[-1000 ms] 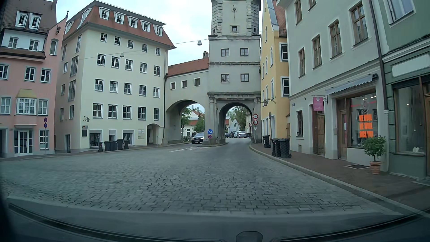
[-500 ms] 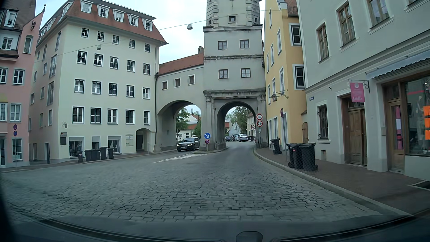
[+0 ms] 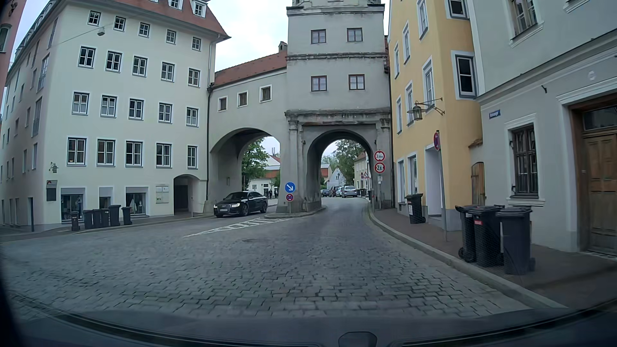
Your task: Follow the waypoints while adhering to traffic rules and regulations
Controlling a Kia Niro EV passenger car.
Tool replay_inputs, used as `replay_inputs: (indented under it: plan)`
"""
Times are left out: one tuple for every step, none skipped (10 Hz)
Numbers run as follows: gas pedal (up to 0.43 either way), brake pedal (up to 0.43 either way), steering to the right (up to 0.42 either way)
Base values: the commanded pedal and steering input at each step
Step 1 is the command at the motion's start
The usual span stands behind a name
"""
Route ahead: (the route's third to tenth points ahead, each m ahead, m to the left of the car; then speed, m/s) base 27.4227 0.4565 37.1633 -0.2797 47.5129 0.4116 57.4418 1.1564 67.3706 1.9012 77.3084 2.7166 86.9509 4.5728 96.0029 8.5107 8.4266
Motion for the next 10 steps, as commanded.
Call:
replay_inputs:
  plan:
    - [0.118, 0.000, 0.000]
    - [0.118, 0.000, -0.003]
    - [0.118, 0.000, -0.004]
    - [0.118, 0.000, -0.003]
    - [0.110, 0.000, -0.002]
    - [0.110, 0.000, 0.000]
    - [0.118, 0.000, 0.005]
    - [0.118, 0.000, 0.009]
    - [0.118, 0.000, 0.014]
    - [0.118, 0.000, 0.024]
